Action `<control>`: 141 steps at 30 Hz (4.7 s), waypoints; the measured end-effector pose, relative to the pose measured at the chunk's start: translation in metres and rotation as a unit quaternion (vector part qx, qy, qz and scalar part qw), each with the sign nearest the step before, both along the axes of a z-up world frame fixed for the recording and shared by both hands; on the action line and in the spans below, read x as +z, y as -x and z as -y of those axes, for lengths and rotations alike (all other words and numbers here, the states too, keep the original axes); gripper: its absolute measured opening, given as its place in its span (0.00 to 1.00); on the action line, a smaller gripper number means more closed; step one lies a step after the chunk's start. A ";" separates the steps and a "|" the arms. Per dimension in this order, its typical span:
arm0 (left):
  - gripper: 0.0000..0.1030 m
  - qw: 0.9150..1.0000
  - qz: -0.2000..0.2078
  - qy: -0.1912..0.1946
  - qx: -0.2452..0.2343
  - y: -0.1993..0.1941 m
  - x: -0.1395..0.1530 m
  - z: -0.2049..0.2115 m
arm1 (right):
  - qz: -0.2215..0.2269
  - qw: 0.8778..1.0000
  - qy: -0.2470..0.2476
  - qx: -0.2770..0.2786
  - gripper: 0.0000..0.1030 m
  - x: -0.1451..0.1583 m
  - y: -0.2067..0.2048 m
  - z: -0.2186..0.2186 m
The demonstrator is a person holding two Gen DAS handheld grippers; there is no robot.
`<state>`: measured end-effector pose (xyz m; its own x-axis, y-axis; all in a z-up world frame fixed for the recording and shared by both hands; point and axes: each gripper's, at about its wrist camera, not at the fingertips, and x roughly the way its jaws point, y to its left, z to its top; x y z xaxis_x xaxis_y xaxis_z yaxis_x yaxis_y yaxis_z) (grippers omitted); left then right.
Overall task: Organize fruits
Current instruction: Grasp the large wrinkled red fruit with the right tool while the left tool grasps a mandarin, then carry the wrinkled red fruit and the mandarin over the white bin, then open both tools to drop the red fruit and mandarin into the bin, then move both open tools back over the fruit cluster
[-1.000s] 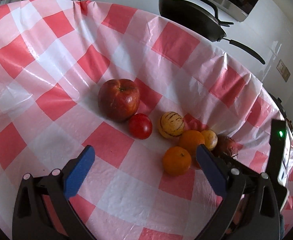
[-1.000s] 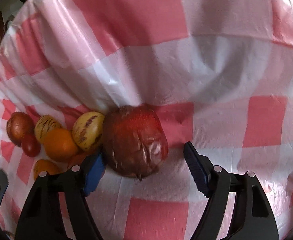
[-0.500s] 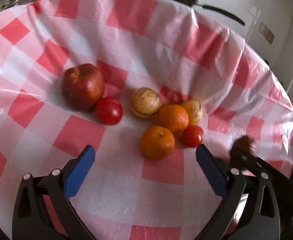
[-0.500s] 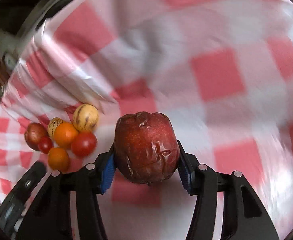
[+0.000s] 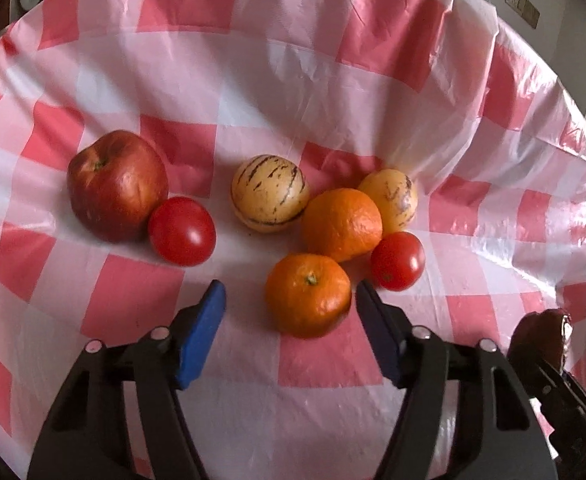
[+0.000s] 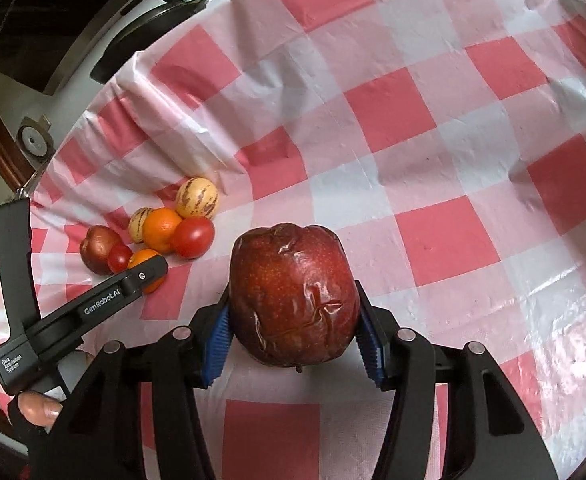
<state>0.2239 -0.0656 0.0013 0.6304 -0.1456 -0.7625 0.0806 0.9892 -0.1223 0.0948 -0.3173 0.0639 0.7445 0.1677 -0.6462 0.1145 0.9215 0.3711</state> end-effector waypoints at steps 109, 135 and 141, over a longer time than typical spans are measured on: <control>0.40 0.911 -0.166 -0.037 0.376 0.513 -0.166 -0.471 | -0.077 0.640 0.382 0.663 0.52 -0.195 0.419 -0.553; 0.98 0.868 0.106 -0.161 0.457 0.513 0.029 -0.408 | 0.172 0.735 0.138 0.641 0.84 0.029 0.412 -0.435; 0.98 0.920 0.203 -0.118 0.314 0.450 0.093 -0.309 | 0.218 0.828 0.128 0.500 0.84 0.071 0.349 -0.322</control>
<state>-0.2259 0.2439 0.0948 0.7732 0.4850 -0.4086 -0.5250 0.8510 0.0166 -0.2542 0.0043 0.1350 0.4874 0.7403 -0.4630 -0.8473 0.5292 -0.0456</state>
